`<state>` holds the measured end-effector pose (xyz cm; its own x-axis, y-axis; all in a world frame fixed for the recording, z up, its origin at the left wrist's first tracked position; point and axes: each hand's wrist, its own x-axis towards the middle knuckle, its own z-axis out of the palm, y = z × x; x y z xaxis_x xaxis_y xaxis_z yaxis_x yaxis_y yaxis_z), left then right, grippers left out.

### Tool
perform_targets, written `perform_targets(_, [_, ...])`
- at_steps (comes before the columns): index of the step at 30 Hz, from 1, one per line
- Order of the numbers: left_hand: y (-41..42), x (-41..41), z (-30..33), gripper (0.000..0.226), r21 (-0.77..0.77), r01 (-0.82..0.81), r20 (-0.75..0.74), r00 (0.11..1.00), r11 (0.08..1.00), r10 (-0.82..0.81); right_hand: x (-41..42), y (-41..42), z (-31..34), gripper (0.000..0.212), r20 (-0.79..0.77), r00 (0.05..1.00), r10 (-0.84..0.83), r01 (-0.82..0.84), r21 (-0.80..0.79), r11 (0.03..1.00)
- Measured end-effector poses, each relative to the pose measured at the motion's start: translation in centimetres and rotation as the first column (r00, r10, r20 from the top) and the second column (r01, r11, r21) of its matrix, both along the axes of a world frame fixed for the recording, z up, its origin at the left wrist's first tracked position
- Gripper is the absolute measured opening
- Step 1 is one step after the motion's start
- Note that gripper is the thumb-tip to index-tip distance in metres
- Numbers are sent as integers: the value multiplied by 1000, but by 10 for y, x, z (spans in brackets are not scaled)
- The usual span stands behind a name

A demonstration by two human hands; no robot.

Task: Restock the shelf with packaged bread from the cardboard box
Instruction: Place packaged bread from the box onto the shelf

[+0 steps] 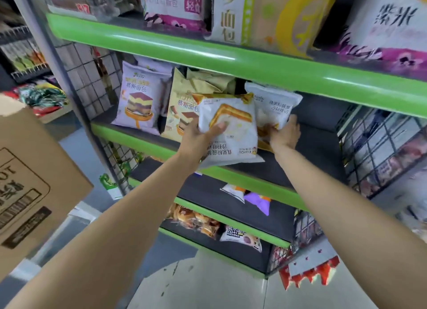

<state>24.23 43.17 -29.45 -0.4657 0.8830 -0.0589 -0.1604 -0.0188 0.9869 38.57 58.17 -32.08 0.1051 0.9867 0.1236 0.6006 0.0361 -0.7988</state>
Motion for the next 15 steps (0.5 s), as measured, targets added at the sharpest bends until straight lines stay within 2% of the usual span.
perform_targets(3, [9,6,6,35,-8,35,-8,999,999,-35,9,-15,15,51,-110,992,-68,92,226,970])
perform_targets(5, [17,9,12,28,2,78,15,997,997,-78,18,-31,29,37,-209,972,106,-38,304,952])
perform_targets(6, [19,12,16,26,3,96,31,995,995,-96,22,-39,36,31,-285,925,253,-183,250,951])
perform_targets(8, [26,17,22,28,0,122,72,990,993,-122,30,-52,43,29,-425,775,468,-488,70,870])
perform_targets(9, [29,20,25,27,-1,134,74,988,991,-133,32,-53,42,31,-441,737,511,-565,13,825])
perform_targets(10, [32,23,28,25,-4,132,49,990,991,-131,32,-53,37,33,-425,741,520,-578,-9,816])
perform_targets(12, [38,29,34,27,-33,48,-100,994,998,-51,31,-53,31,34,-420,770,481,-524,15,852])
perform_targets(13, [40,31,35,36,-53,-22,-212,977,998,10,31,-54,29,35,-434,772,465,-499,40,866])
perform_targets(15, [41,35,38,59,-54,-167,-463,878,985,124,33,-56,25,35,-407,779,477,-493,73,867])
